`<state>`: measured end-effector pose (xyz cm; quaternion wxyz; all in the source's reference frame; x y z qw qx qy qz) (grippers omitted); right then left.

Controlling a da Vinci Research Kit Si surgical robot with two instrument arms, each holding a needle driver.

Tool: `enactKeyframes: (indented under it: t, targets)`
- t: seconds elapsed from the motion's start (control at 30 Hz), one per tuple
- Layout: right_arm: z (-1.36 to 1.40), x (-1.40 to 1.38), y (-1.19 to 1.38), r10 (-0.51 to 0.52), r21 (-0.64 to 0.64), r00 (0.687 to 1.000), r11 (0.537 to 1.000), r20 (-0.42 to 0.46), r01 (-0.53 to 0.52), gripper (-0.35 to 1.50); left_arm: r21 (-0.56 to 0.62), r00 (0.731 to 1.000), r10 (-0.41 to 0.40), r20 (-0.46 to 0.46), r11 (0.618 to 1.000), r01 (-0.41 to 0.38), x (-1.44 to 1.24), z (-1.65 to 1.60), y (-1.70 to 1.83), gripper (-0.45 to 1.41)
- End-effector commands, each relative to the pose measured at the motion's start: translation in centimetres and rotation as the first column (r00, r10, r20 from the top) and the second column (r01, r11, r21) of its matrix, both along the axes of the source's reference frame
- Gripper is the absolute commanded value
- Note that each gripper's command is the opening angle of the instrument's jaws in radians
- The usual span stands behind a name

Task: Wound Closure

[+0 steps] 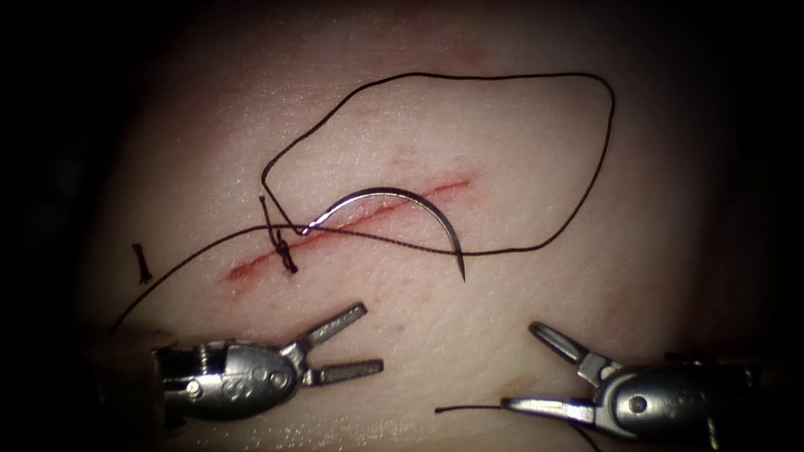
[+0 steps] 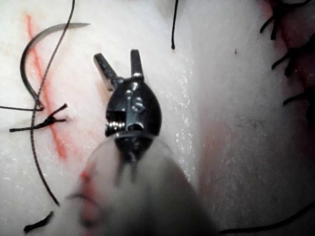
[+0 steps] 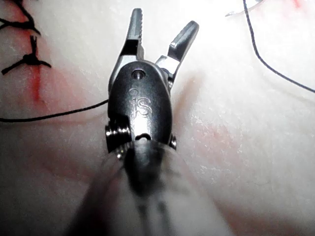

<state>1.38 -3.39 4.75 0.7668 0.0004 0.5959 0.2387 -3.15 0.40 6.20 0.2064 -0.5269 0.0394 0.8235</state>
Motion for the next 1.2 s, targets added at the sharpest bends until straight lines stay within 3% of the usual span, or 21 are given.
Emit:
enactKeyframes:
  t: [0.03, 0.23, 0.43, 0.7, 0.93, 1.07, 1.2]
  targets:
    - [0.04, 0.04, -0.12, -0.002, 0.004, 1.0, 1.0, -0.002, 0.002, 0.96, 0.018, 1.0, 0.016, -0.005, 1.0, -0.016, -0.11, 0.11, -0.06, 0.31]
    - [0.05, 0.04, -0.16, -0.002, 0.0, 1.0, 1.0, -0.002, 0.002, 0.98, 0.079, 0.997, 0.042, -0.066, 0.996, -0.036, -0.25, 0.39, 0.08, 0.31]
    - [0.05, 0.03, -0.17, -0.003, -0.002, 1.0, 1.0, -0.002, 0.003, 0.98, 0.124, 0.969, 0.032, -0.244, 0.992, -0.001, -0.21, 0.53, 0.29, 0.31]
    - [0.08, 0.06, -0.17, 0.0, -0.003, 1.0, 1.0, 0.0, 0.0, 0.98, 0.122, 0.955, 0.002, -0.296, 0.992, 0.036, -0.31, 0.49, 0.55, 0.39]
    - [0.1, 0.09, -0.19, -0.003, -0.012, 1.0, 1.0, -0.001, 0.003, 0.98, 0.142, 0.971, 0.017, -0.237, 0.99, 0.017, -0.55, 0.52, 0.62, 0.51]
    - [0.12, 0.1, -0.2, -0.004, -0.015, 1.0, 1.0, -0.003, 0.004, 0.98, 0.186, 0.979, -0.002, -0.204, 0.982, 0.04, -0.63, 0.56, 0.64, 0.69]
    - [0.14, 0.13, -0.22, 0.0, -0.019, 1.0, 1.0, -0.004, 0.0, 0.96, 0.224, 0.988, -0.035, -0.149, 0.972, 0.069, -0.66, 0.59, 0.67, 0.74]
